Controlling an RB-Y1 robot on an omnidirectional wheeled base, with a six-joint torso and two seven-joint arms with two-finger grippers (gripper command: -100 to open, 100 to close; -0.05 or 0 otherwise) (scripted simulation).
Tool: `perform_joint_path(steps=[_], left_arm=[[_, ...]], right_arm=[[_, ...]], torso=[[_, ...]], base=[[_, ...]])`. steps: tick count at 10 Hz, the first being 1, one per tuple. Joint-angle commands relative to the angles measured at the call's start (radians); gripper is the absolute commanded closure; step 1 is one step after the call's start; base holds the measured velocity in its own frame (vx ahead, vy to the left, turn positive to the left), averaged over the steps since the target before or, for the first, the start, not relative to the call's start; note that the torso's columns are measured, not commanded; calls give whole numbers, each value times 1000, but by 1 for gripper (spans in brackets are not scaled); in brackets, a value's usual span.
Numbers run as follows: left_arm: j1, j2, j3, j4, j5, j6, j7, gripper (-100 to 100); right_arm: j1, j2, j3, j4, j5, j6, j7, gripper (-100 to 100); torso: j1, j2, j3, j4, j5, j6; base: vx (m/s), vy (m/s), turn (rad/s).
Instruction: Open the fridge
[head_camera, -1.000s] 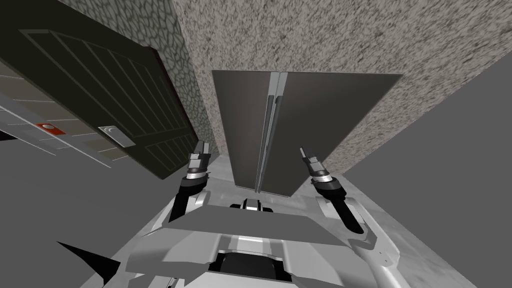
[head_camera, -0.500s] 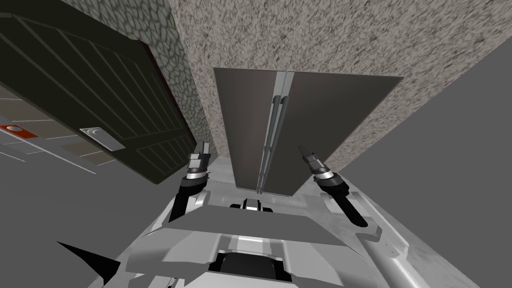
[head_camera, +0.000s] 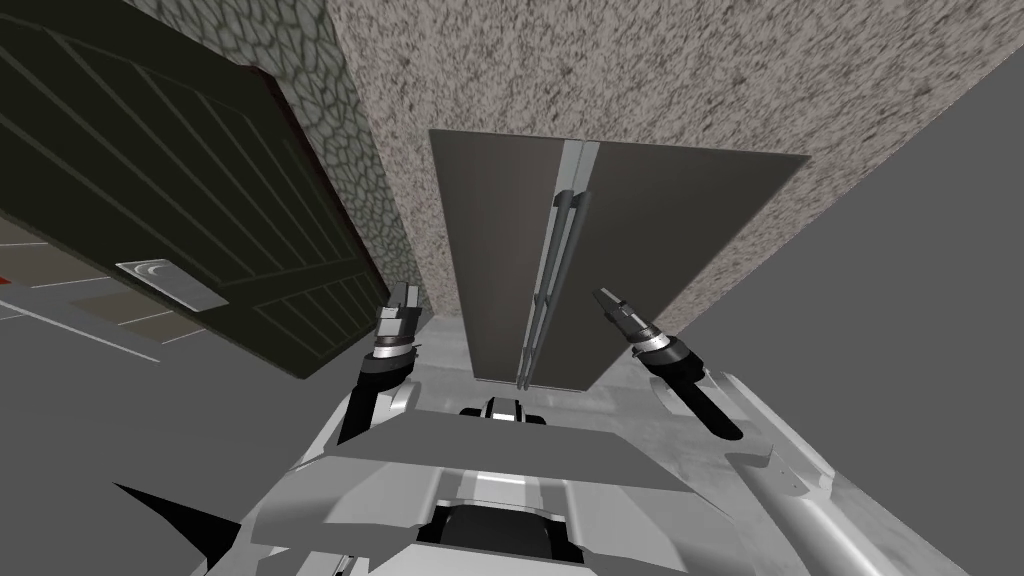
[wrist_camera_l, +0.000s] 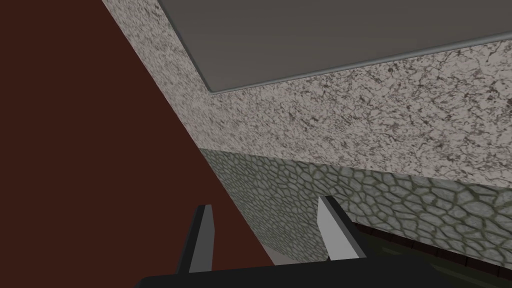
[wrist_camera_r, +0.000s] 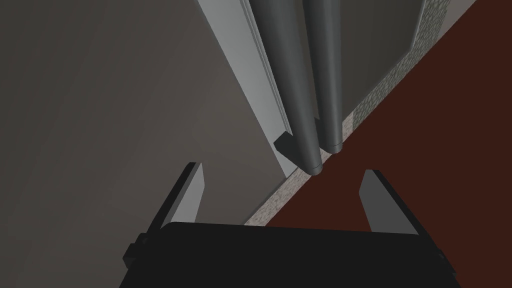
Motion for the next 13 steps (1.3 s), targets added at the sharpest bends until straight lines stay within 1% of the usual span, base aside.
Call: perform_joint_path(steps=[1, 2, 3, 4, 5, 6, 7, 8, 9, 10, 11, 12, 13], left_arm=[[0, 0, 0, 0, 0, 0, 0, 0], [0, 0, 0, 0, 0, 0, 0, 0], [0, 0, 0, 0, 0, 0, 0, 0], [0, 0, 0, 0, 0, 0, 0, 0], [0, 0, 0, 0, 0, 0, 0, 0], [0, 0, 0, 0, 0, 0, 0, 0], [0, 0, 0, 0, 0, 0, 0, 0], [0, 0, 0, 0, 0, 0, 0, 0], [0, 0, 0, 0, 0, 0, 0, 0], [0, 0, 0, 0, 0, 0, 0, 0], [0, 0, 0, 0, 0, 0, 0, 0], [0, 0, 0, 0, 0, 0, 0, 0], [0, 0, 0, 0, 0, 0, 0, 0]], right_arm=[[-16, -59, -16, 21, 31, -8, -13, -100], [-33, -97, -30, 42, 57, -14, -24, -100], [-33, -108, -30, 42, 57, -14, -24, -100], [-49, -148, -43, 64, 85, -20, -35, -100], [-49, -157, -43, 64, 85, -20, -35, -100], [-66, -197, -56, 87, 112, -26, -47, -100], [-66, -207, -56, 87, 112, -26, -47, -100], [-83, -246, -70, 111, 139, -32, -58, -100], [-83, -258, -70, 111, 139, -32, -58, -100], [-101, -298, -83, 137, 166, -38, -69, -100], [-101, -309, -83, 137, 166, -38, -69, -100], [-119, -348, -97, 163, 193, -44, -80, -100], [-119, -361, -97, 163, 193, -44, -80, -100]], torso=[[0, -1, 0, 0, 0, 0], [-1, 0, 0, 0, 0, 0], [1, 0, 0, 0, 0, 0], [0, 1, 1, 0, 0, 0], [-1, 0, 0, 0, 0, 0], [-1, 0, 0, 0, 0, 0], [0, 0, 0, 0, 0, 0], [0, 1, 0, 0, 0, 0], [1, 0, 0, 0, 0, 0], [0, 0, 0, 0, 0, 0], [0, 0, 0, 0, 0, 0], [0, -1, 0, 0, 0, 0], [1, -1, -1, 0, 0, 0]], base=[[35, 89, -61], [29, 124, -109], [14, 102, -56], [28, 92, -97], [30, 82, -60], [27, 102, -97], [11, 93, -52], [20, 104, -109], [13, 99, -62], [16, 107, -96], [24, 99, -56], [27, 114, -94], [19, 94, -58]])
